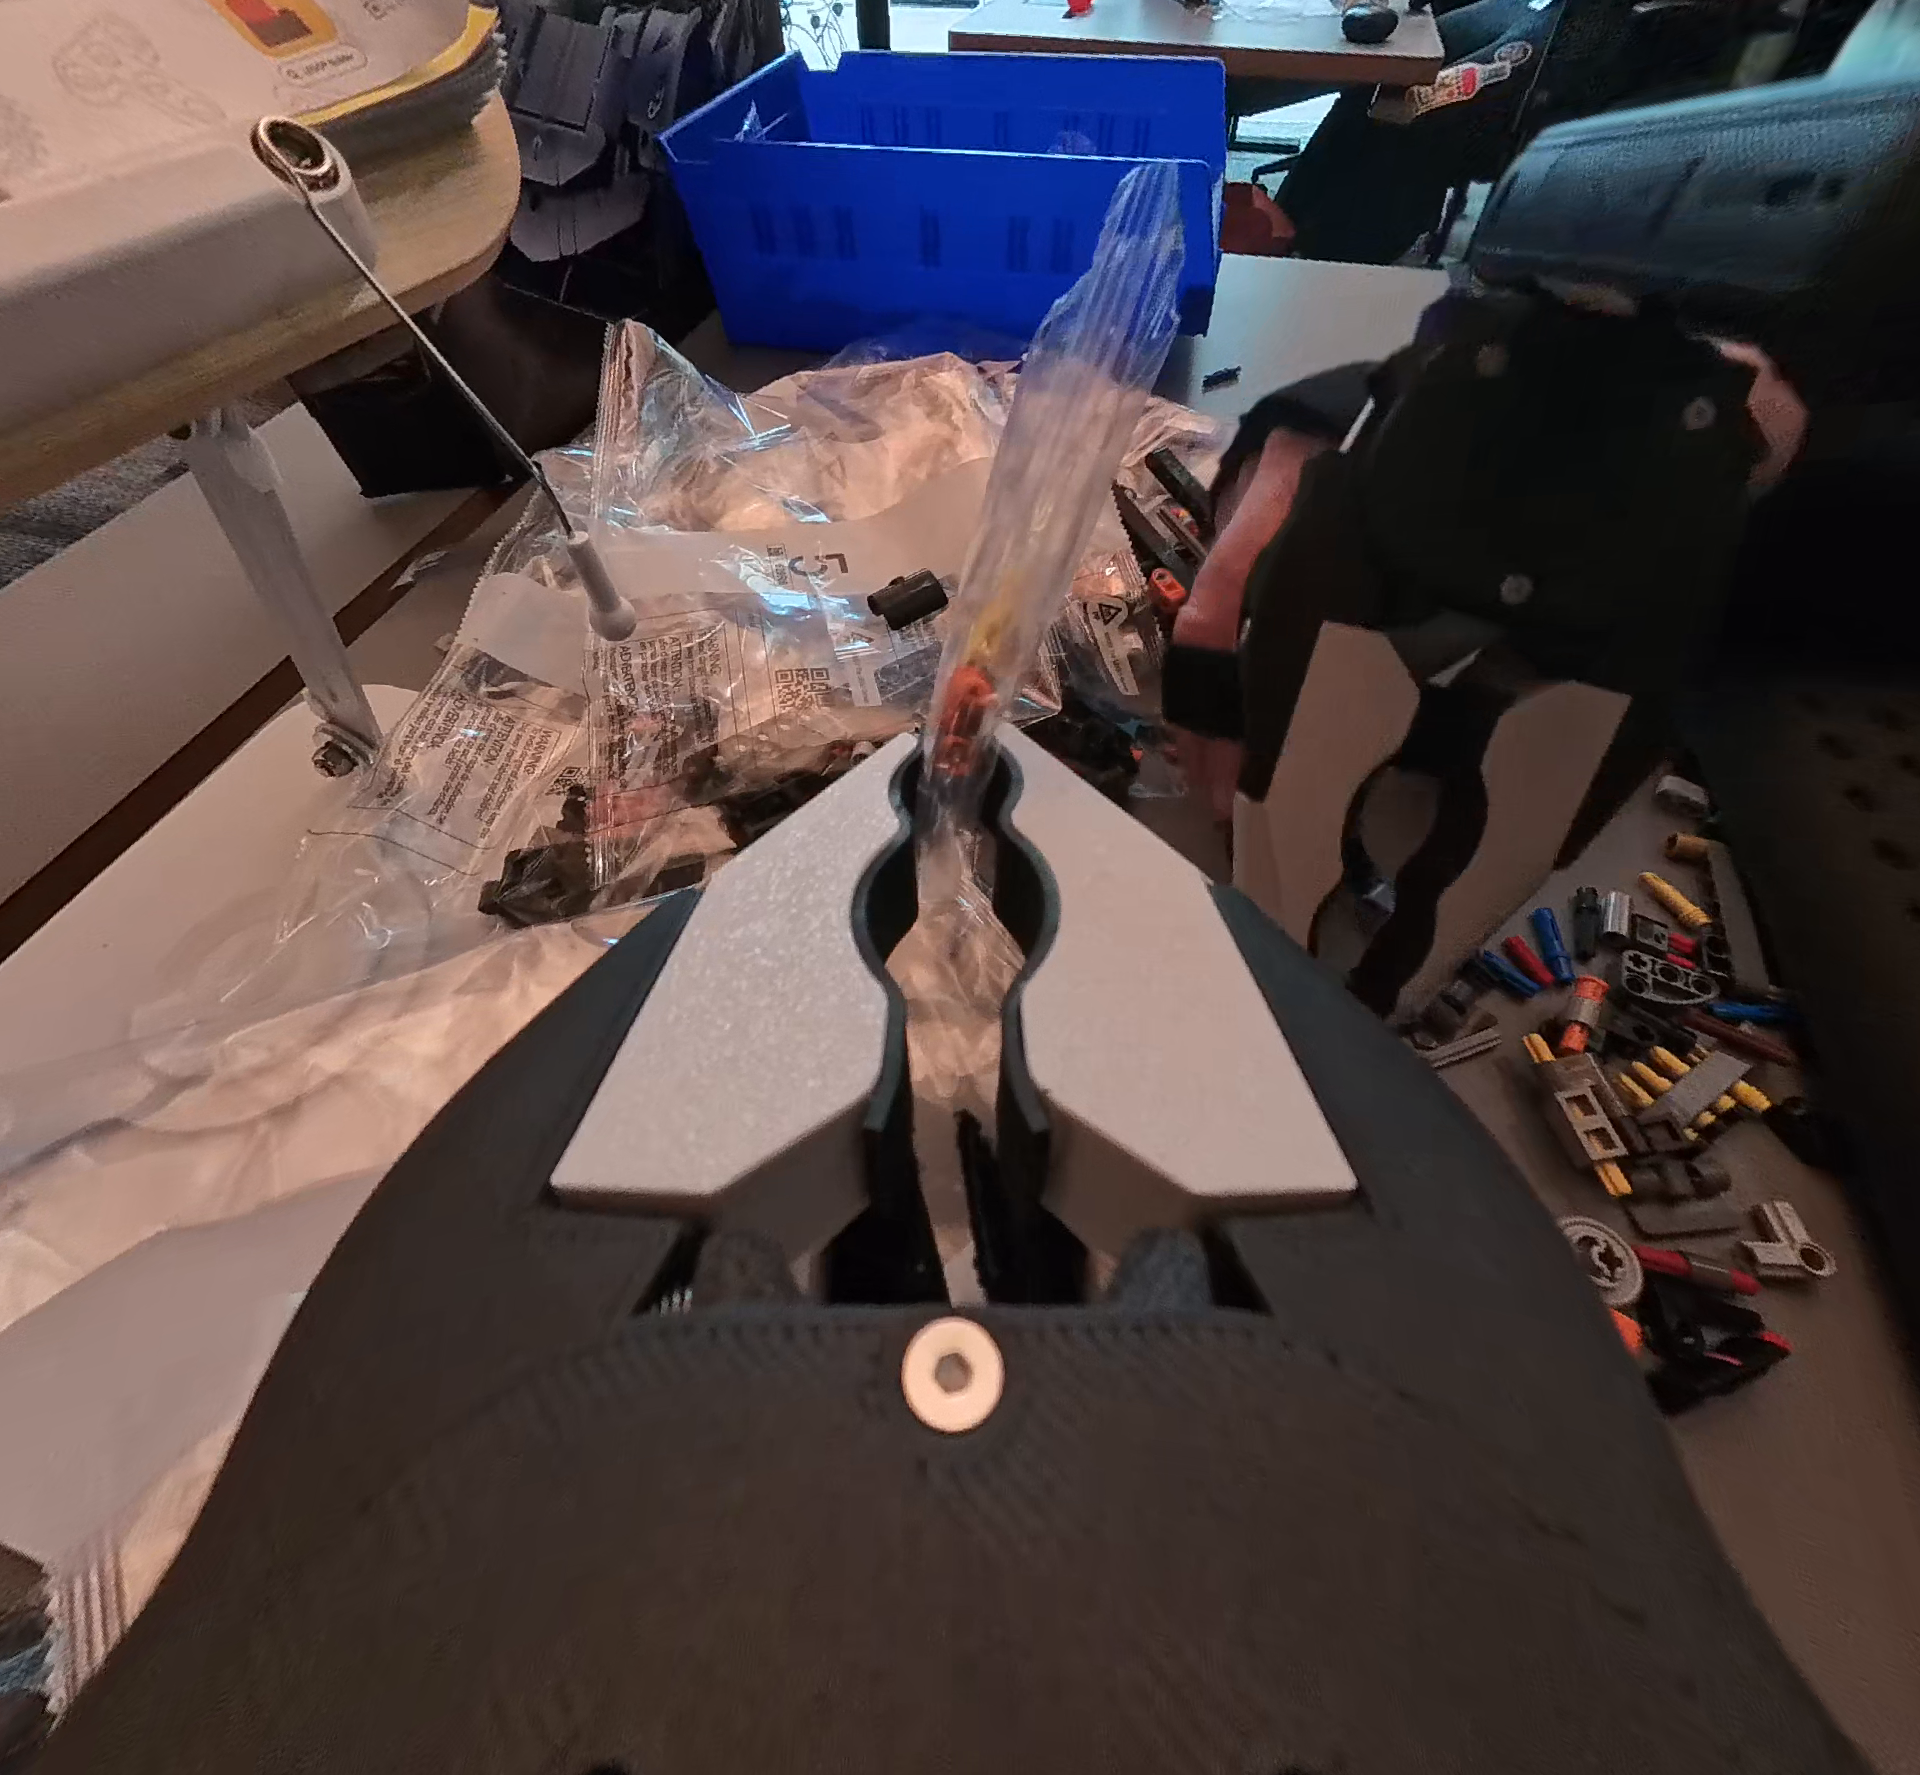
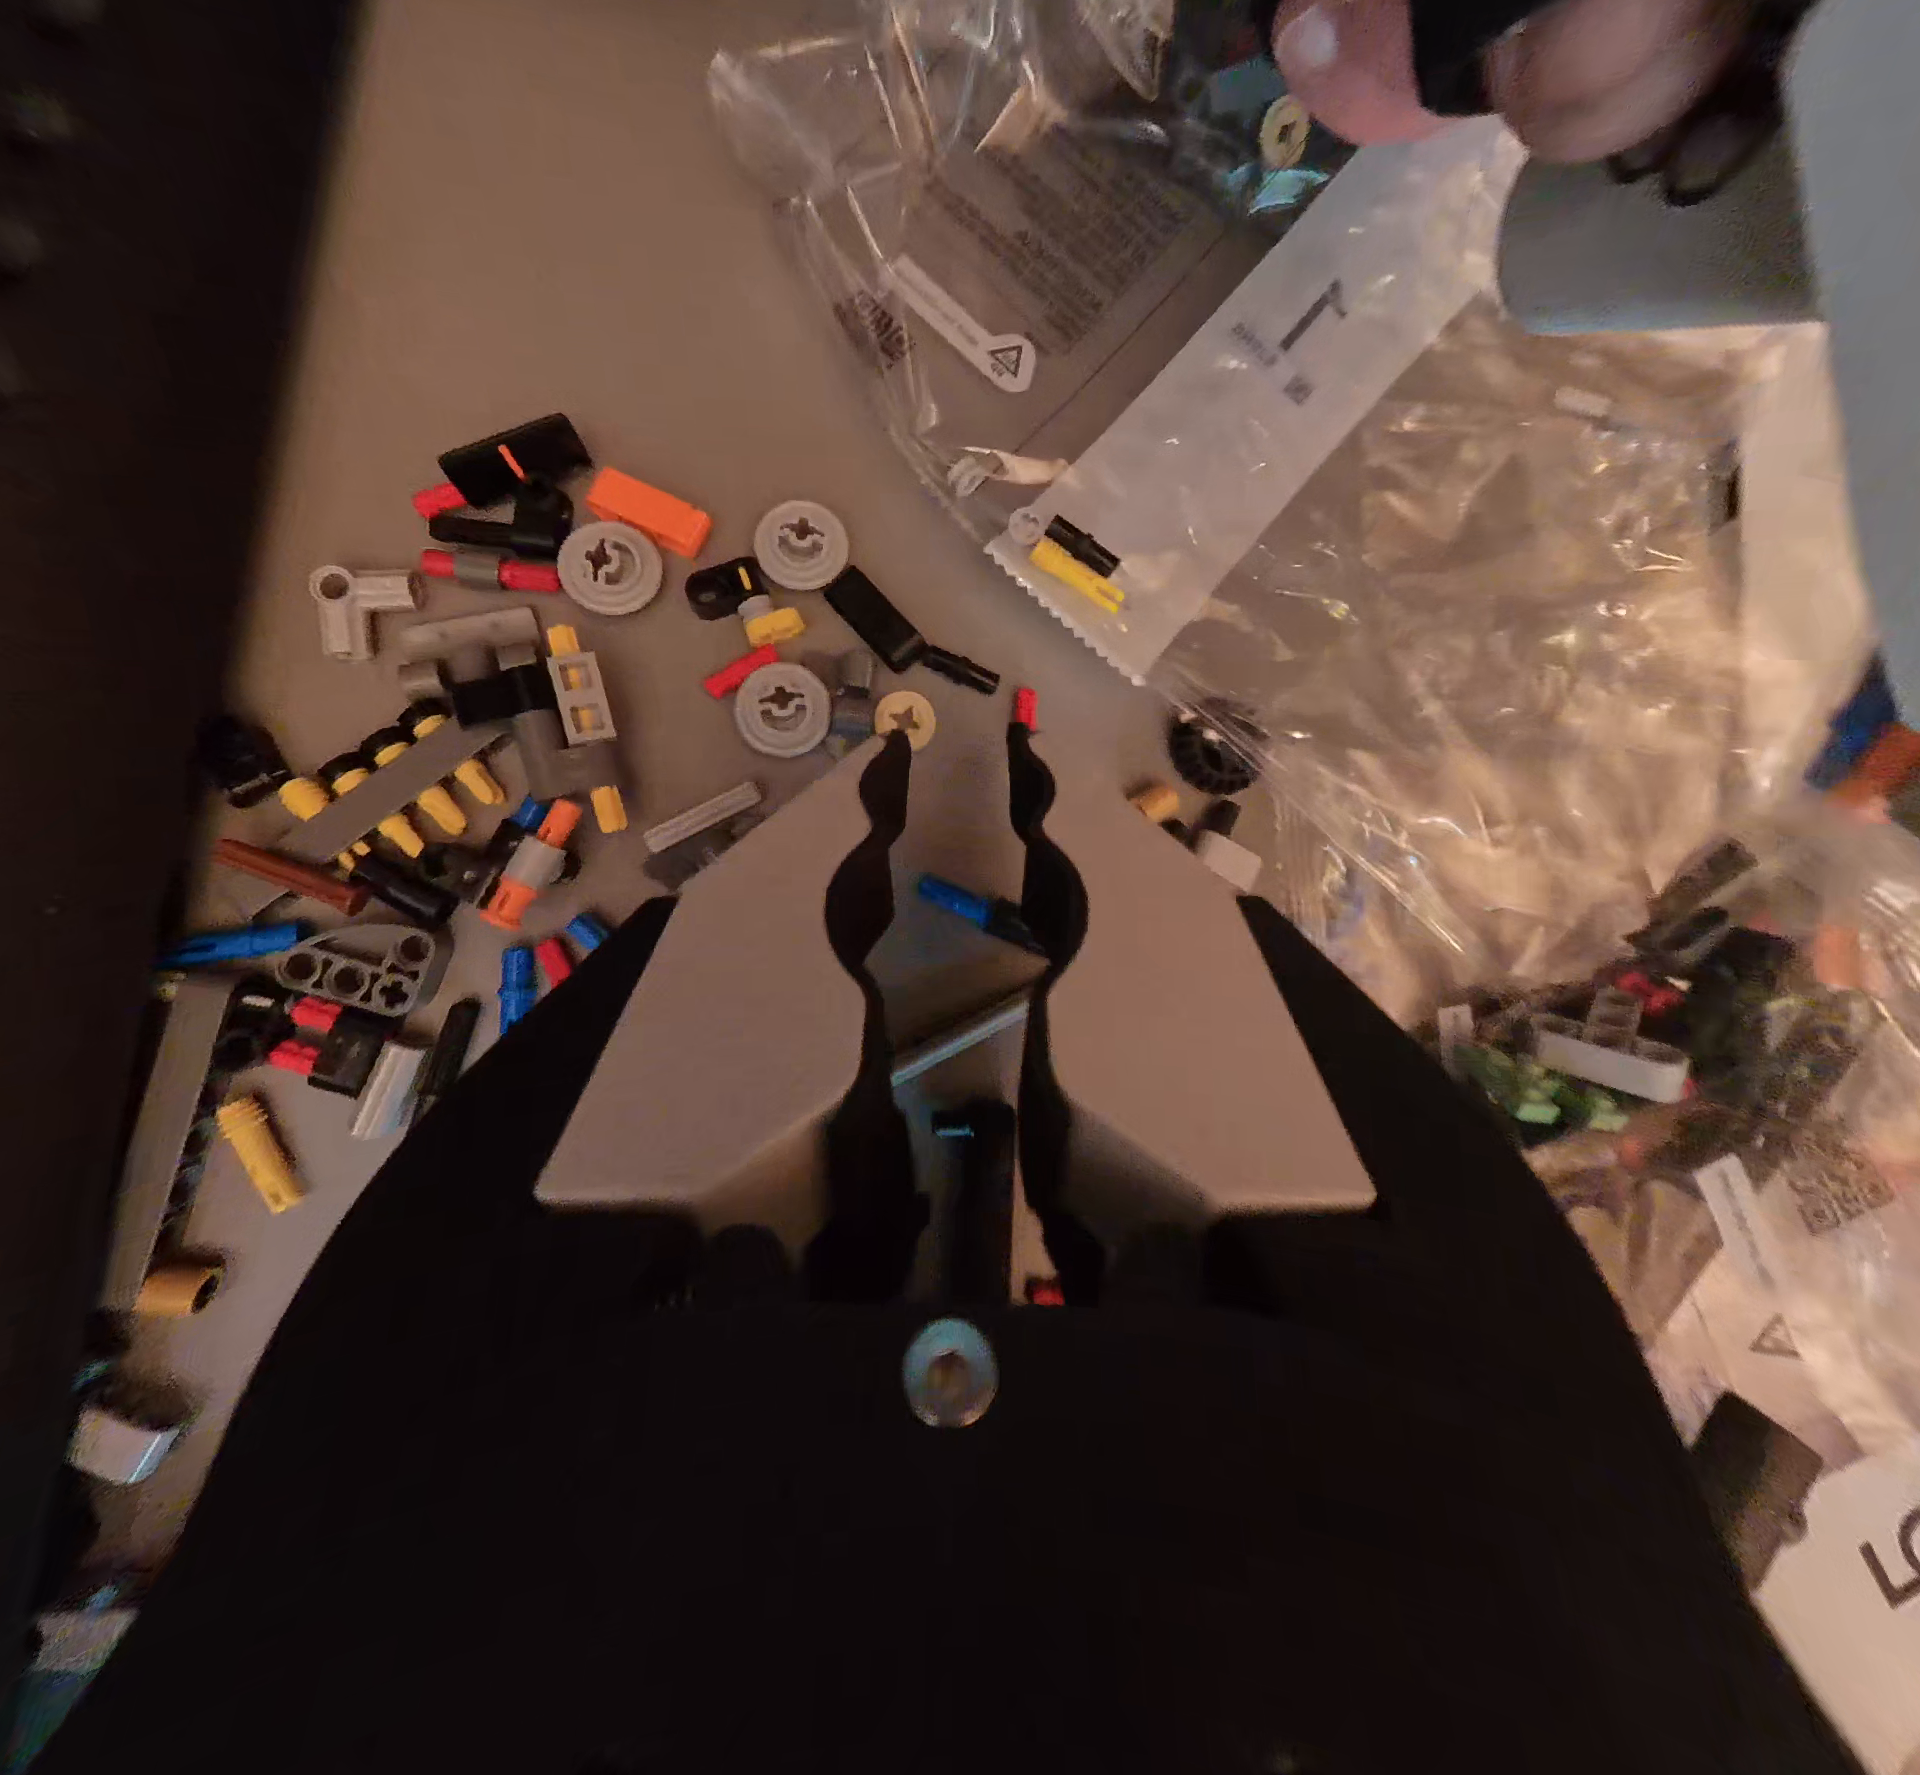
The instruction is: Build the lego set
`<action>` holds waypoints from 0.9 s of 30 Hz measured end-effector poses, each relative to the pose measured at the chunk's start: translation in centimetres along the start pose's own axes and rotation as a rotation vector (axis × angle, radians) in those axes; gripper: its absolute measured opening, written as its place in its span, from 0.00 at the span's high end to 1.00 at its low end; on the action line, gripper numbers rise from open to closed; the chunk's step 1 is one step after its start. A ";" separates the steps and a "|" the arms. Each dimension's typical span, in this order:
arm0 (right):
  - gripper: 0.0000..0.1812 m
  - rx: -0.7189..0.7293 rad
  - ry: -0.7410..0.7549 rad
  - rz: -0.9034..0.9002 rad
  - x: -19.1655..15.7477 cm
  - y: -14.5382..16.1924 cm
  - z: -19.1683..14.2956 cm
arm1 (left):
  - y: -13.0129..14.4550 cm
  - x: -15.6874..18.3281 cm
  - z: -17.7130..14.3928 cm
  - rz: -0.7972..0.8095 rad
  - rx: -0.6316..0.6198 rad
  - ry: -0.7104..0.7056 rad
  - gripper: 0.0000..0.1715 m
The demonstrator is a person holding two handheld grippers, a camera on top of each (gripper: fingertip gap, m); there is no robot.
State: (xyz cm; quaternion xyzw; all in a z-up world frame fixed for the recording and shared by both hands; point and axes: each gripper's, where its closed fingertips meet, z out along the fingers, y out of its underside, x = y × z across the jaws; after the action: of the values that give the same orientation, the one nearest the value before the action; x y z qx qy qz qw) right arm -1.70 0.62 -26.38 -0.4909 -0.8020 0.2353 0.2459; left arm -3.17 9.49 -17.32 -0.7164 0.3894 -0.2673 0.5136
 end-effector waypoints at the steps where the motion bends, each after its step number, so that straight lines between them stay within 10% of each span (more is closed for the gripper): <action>1: 0.91 -0.018 0.001 -0.003 0.0 0.2 0.4 | 0.0 0.0 0.0 0.001 -0.001 0.000 0.97; 27: 0.96 0.049 -0.005 0.029 0.1 -1.6 1.1 | 0.2 0.0 0.2 0.002 -0.006 0.003 0.97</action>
State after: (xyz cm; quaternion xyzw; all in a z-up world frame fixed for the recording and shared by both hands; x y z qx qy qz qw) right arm -3.48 -0.05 -26.22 -0.4959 -0.7893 0.2598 0.2523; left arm -3.05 9.53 -17.53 -0.7172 0.3917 -0.2666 0.5110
